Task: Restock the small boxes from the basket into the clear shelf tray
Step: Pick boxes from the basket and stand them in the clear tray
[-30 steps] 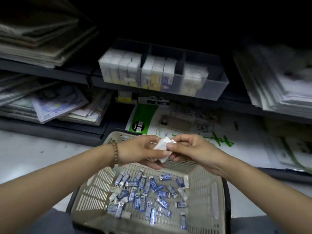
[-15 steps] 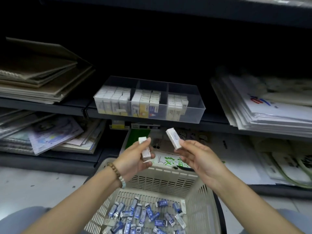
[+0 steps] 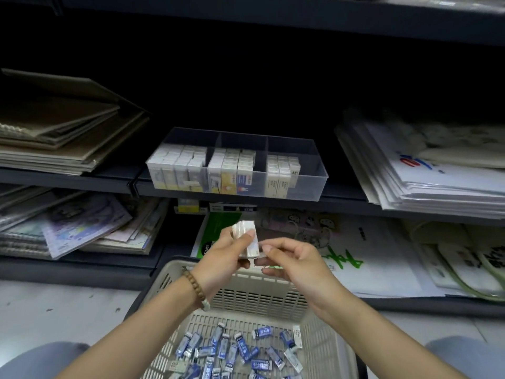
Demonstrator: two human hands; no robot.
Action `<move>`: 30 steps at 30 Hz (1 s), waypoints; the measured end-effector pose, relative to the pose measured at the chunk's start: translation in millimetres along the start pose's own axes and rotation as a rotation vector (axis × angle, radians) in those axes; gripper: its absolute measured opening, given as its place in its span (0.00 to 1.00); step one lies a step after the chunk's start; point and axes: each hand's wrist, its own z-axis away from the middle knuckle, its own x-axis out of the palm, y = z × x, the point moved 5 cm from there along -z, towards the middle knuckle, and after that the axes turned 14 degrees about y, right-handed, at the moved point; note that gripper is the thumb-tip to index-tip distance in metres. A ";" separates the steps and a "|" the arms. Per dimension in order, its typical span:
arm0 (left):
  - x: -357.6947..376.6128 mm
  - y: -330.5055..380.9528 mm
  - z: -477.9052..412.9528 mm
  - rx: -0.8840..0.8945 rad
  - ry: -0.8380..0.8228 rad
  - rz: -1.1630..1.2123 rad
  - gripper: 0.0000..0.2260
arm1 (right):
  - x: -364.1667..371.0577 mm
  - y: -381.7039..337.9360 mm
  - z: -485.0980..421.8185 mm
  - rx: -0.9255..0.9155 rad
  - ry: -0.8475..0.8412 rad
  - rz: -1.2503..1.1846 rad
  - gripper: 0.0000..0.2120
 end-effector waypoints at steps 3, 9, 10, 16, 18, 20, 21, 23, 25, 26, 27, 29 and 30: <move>-4.5 7.8 -1.3 0.001 0.017 0.043 0.12 | -7.4 -13.3 -4.5 -0.069 0.025 0.044 0.06; 5.4 11.9 8.8 0.070 -0.213 -0.046 0.22 | -6.7 -20.2 -5.8 -0.054 -0.069 0.000 0.13; 6.7 12.3 9.2 0.110 -0.220 -0.067 0.20 | -5.0 -20.1 -4.4 -0.055 -0.100 0.003 0.13; 4.8 18.7 8.2 0.260 -0.099 -0.085 0.20 | -6.0 -19.4 -7.9 0.013 -0.119 -0.105 0.14; 2.4 20.8 6.3 0.284 -0.014 -0.102 0.21 | -4.4 -18.1 -8.4 0.043 -0.152 -0.130 0.14; 2.0 24.7 5.0 0.321 0.033 -0.112 0.20 | -2.8 -17.6 -8.5 0.065 -0.177 -0.164 0.15; 2.7 26.6 4.3 0.332 0.042 -0.107 0.19 | -2.2 -17.4 -8.4 0.078 -0.182 -0.184 0.16; 4.6 28.6 2.4 0.320 0.046 -0.076 0.16 | -1.3 -17.7 -8.6 0.099 -0.184 -0.224 0.17; 6.6 26.3 -0.6 0.244 0.047 -0.010 0.12 | -1.1 -18.5 -8.9 0.092 -0.179 -0.235 0.17; 7.6 24.2 -2.0 0.181 0.045 0.042 0.10 | -1.8 -19.2 -9.6 0.081 -0.168 -0.235 0.17; 8.7 22.5 -2.9 0.118 0.036 0.102 0.10 | -3.0 -20.1 -10.7 0.070 -0.151 -0.233 0.17; 11.2 22.3 -3.3 0.045 0.008 0.192 0.09 | -5.7 -21.7 -12.7 0.046 -0.117 -0.220 0.16; 11.8 23.3 -3.5 0.040 0.001 0.205 0.09 | -6.7 -22.2 -13.4 0.036 -0.107 -0.215 0.16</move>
